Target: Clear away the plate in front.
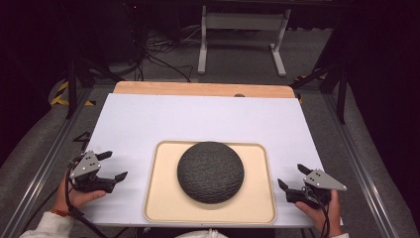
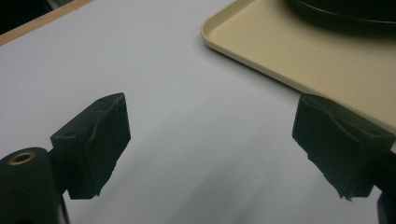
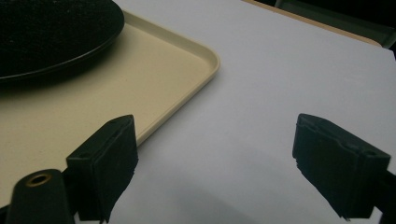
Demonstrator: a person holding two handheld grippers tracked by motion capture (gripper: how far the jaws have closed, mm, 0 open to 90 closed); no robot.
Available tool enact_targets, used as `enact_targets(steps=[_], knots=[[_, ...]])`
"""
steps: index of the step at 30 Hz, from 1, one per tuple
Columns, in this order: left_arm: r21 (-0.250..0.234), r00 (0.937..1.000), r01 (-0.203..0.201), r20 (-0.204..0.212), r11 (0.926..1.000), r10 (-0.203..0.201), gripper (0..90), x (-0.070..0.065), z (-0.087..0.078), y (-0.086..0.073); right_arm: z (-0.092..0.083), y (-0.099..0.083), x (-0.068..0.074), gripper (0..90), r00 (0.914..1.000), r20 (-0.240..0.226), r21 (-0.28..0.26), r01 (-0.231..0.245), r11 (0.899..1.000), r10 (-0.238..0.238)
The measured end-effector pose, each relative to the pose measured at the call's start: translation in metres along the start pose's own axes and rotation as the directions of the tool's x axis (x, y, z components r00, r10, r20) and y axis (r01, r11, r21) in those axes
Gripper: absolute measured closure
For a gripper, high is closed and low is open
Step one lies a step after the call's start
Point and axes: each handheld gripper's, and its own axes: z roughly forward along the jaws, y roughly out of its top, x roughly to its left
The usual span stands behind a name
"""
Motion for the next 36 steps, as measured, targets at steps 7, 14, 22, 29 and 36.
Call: enact_targets(steps=[7, 14, 22, 29, 36], knots=[[0.003, 0.9999, -0.015, -0.004, 0.9999, 0.015, 12.2, -0.0031, 0.0009, 0.0029, -0.0001, 0.0004, -0.0004, 14.4, 1.0000, -0.001, -0.004, 0.001, 1.000, -0.001], [0.015, 0.9999, -0.003, -0.013, 0.9999, 0.003, 12.1, -0.0019, 0.0027, 0.0020, -0.0007, -0.0002, -0.0013, 14.4, 1.0000, 0.001, -0.004, -0.001, 1.000, 0.001], [0.024, 0.9999, -0.012, -0.011, 0.9996, 0.012, 12.1, -0.0037, 0.0044, 0.0022, -0.0005, -0.0004, -0.0015, 14.3, 1.0000, 0.001, 0.000, 0.003, 1.000, -0.003], [0.033, 0.9997, -0.023, -0.007, 0.9992, 0.024, 12.1, -0.0048, 0.0065, 0.0031, 0.0005, -0.0006, -0.0015, 14.1, 1.0000, -0.002, 0.005, 0.006, 1.000, -0.006], [0.039, 0.9995, -0.033, -0.001, 0.9987, 0.033, 12.2, -0.0073, 0.0082, 0.0043, 0.0005, -0.0011, -0.0020, 14.0, 1.0000, -0.004, 0.004, 0.006, 1.000, -0.006]])
